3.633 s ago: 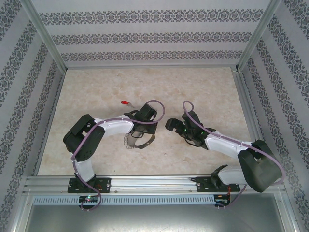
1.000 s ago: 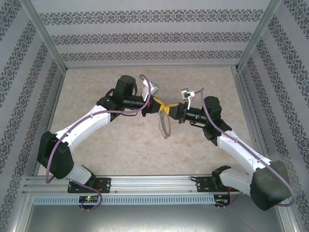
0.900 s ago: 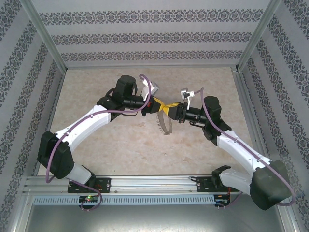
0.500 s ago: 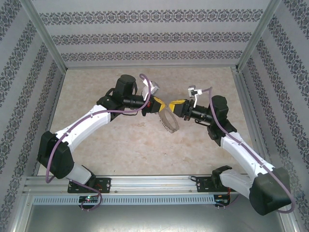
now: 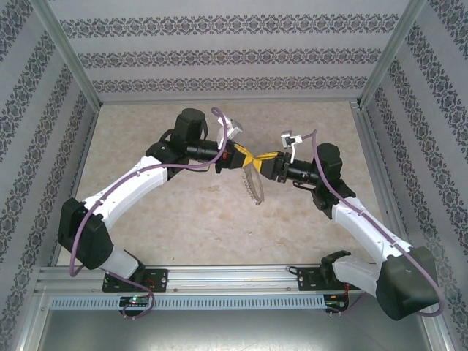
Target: Put the keys on the keyring
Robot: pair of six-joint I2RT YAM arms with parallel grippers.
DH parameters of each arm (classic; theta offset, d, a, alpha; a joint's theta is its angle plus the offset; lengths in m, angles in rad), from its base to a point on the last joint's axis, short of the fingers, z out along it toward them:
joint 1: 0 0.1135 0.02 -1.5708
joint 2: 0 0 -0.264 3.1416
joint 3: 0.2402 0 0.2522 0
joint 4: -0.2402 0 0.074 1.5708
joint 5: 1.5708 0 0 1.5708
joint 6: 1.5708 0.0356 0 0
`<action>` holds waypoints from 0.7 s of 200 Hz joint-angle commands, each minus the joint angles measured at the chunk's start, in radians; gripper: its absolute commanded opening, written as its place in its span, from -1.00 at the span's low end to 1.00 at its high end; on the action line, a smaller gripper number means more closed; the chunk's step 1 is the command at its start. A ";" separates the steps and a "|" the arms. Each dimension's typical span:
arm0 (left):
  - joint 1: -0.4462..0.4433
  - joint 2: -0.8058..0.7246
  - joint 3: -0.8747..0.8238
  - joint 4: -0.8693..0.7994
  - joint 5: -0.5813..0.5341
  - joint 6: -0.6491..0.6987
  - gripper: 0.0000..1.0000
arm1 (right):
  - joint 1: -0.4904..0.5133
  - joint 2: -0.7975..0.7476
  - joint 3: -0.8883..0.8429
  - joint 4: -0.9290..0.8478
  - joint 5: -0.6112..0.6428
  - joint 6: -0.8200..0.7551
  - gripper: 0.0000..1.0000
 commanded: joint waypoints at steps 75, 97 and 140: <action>0.004 0.024 0.055 0.013 0.070 -0.004 -1.00 | 0.028 0.007 0.032 0.051 -0.026 0.004 -0.73; 0.005 0.028 0.054 0.013 0.072 -0.006 -1.00 | 0.029 0.007 0.032 0.051 -0.024 0.002 -0.98; 0.006 0.020 0.053 0.022 0.026 -0.028 -0.92 | 0.031 0.001 0.020 0.054 0.035 0.009 -1.00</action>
